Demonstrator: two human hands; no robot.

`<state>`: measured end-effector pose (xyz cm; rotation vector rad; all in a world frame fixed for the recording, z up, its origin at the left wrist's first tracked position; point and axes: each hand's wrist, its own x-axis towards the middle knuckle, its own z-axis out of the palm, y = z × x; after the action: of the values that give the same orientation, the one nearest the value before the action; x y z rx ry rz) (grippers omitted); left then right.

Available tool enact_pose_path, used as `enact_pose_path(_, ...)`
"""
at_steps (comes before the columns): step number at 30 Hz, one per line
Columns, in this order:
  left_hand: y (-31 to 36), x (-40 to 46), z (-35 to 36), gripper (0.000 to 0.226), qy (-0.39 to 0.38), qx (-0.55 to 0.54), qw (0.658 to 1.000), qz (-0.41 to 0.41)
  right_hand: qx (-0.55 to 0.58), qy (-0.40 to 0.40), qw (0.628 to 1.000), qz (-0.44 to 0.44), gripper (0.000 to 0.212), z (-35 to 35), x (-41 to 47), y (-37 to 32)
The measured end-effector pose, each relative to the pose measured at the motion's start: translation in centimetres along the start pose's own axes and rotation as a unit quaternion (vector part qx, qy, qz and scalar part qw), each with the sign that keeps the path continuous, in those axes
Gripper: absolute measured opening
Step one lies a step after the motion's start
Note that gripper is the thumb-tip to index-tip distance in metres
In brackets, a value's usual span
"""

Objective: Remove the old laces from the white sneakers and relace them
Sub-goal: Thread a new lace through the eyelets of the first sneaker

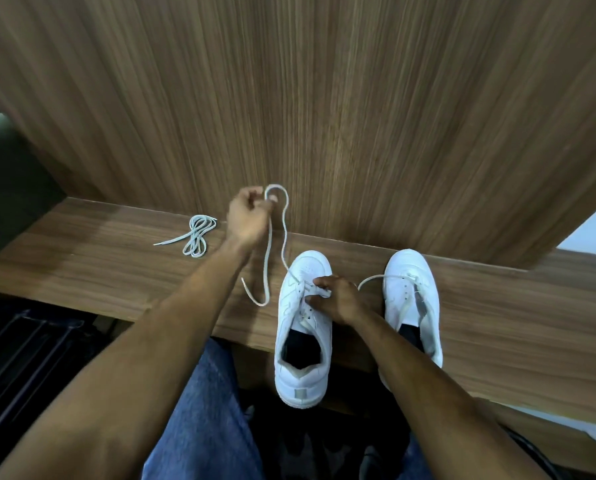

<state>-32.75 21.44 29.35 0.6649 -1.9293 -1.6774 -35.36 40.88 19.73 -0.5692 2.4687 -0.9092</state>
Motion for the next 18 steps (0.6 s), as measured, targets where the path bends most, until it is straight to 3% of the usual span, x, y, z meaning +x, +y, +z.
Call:
enact_pose_path(3,-5.7,-1.7,-0.4,0.067,-0.124,0.218,0.968,0.017,-0.012,-0.011,1.000,-0.022,0.046,0.0,-0.1,0.1)
enact_pose_path(6,-8.4,-4.2,0.2,0.054,-0.255,0.435,0.863,0.029,-0.014,-0.006,0.999,-0.029,0.046,0.5,-0.4,0.1)
enact_pose_path(11,-8.6,-6.2,0.5,0.024,-0.198,0.539,0.816,0.067,-0.156,0.093,0.983,-0.020,0.035,2.0,-2.2,0.0)
enact_pose_path(12,-8.3,-6.2,0.4,0.023,-0.200,0.540,0.816,0.052,-0.180,0.116,0.977,-0.008,0.034,2.1,-2.7,-0.3)
enact_pose_path(14,-7.5,-5.9,0.3,0.023,-0.225,0.452,0.863,-0.026,-0.178,0.130,0.975,0.035,0.039,2.2,-2.9,-0.3)
enact_pose_path(16,-6.3,-5.6,0.5,0.023,-0.235,0.324,0.911,-0.100,-0.090,0.104,0.987,0.089,0.042,1.7,-2.5,0.0)
enact_pose_path(18,-5.1,-4.8,0.7,0.026,-0.218,0.253,0.935,-0.120,-0.009,0.070,0.990,0.123,0.028,0.6,-1.9,0.1)
